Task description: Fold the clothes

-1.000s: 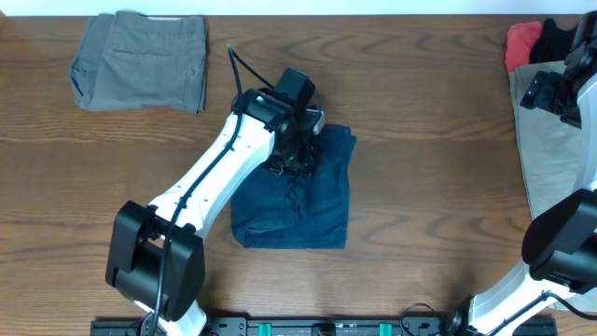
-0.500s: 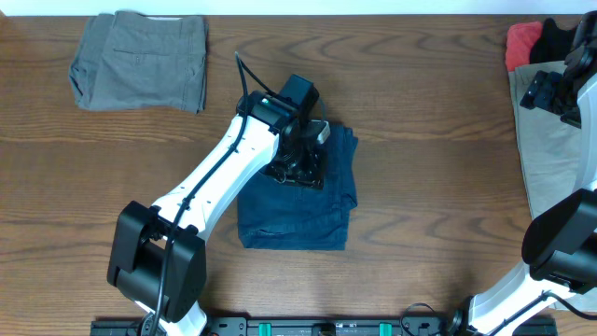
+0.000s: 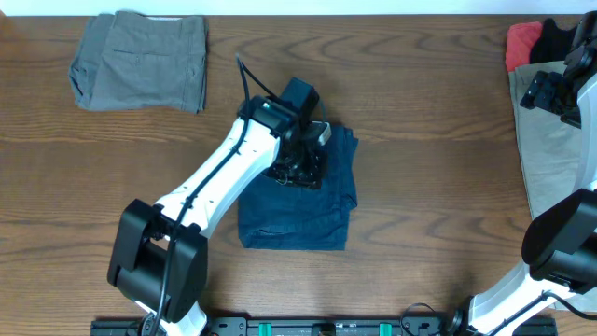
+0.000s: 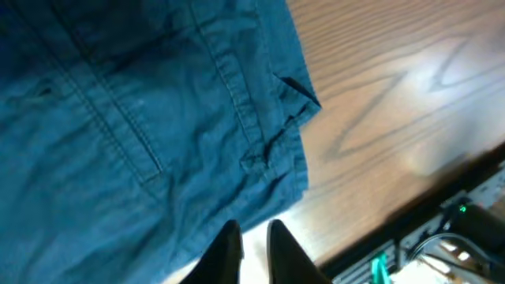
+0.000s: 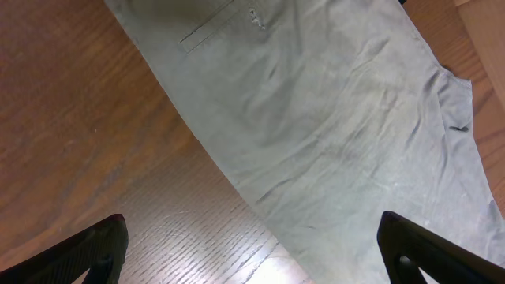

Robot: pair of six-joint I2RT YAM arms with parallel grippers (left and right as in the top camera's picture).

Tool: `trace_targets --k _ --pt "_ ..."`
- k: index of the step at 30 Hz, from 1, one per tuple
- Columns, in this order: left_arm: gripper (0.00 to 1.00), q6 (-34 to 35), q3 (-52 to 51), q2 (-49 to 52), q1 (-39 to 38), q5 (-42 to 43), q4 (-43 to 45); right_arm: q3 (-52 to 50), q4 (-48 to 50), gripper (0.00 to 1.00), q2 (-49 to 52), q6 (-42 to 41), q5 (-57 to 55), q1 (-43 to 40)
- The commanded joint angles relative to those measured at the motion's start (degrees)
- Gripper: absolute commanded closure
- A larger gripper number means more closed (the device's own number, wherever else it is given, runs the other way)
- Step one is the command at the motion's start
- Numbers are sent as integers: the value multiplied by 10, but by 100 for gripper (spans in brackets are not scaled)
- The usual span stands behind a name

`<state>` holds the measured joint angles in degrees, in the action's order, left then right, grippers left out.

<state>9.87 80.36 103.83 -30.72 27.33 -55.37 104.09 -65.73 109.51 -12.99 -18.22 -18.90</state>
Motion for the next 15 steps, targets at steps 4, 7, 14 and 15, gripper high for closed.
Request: trace_targets --k 4,7,14,15 --pt "94 45 -83 7 -35 6 84 3 0 1 2 -7 -6 -2" --pt "94 54 -110 7 -58 6 126 3 0 1 2 -7 -6 -2" --pt "94 93 -155 7 -96 -42 206 3 0 1 2 -7 -6 -2" --pt "94 96 -157 7 -96 -62 209 3 0 1 2 -7 -6 -2"
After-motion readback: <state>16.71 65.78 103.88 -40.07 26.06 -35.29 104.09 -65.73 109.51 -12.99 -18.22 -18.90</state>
